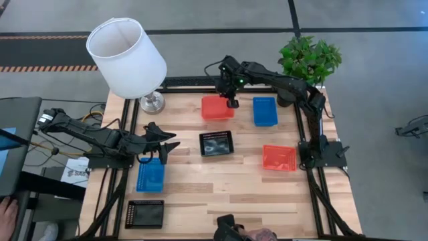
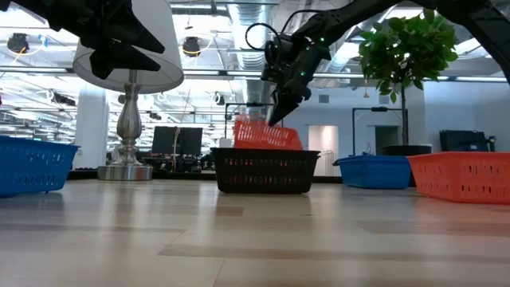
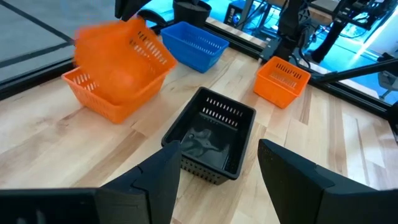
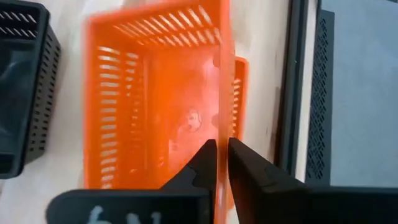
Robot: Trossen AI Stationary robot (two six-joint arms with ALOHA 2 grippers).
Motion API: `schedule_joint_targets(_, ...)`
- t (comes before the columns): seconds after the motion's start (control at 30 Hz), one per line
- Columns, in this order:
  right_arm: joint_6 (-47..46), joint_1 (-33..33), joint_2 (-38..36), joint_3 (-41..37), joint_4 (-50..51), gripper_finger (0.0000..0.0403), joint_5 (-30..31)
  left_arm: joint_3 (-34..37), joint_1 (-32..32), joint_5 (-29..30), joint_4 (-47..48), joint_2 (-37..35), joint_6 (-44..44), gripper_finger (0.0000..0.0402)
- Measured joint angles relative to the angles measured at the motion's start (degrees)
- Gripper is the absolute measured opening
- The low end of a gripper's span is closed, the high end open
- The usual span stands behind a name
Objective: Stack baskets by color
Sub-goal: Stack the bottom orange bin on the top orange bin, then stack the blue bin on the top blue bin
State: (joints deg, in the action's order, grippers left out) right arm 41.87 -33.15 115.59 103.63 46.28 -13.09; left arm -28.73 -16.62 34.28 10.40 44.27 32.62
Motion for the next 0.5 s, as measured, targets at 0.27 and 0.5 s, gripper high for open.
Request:
schedule_joint_targets(0.27, -0.48, 0.15, 0.0, 0.0, -0.02, 0.0087, -0.08, 0.0, 0.0, 0.0, 0.25, 0.0, 0.0, 0.0201)
schedule_joint_targets(0.5, -6.24, 0.11, -0.91, 1.68, 2.67, 0.0115, -0.13, 0.0, 0.0, 0.0, 0.36, 0.0, -0.02, 0.0201)
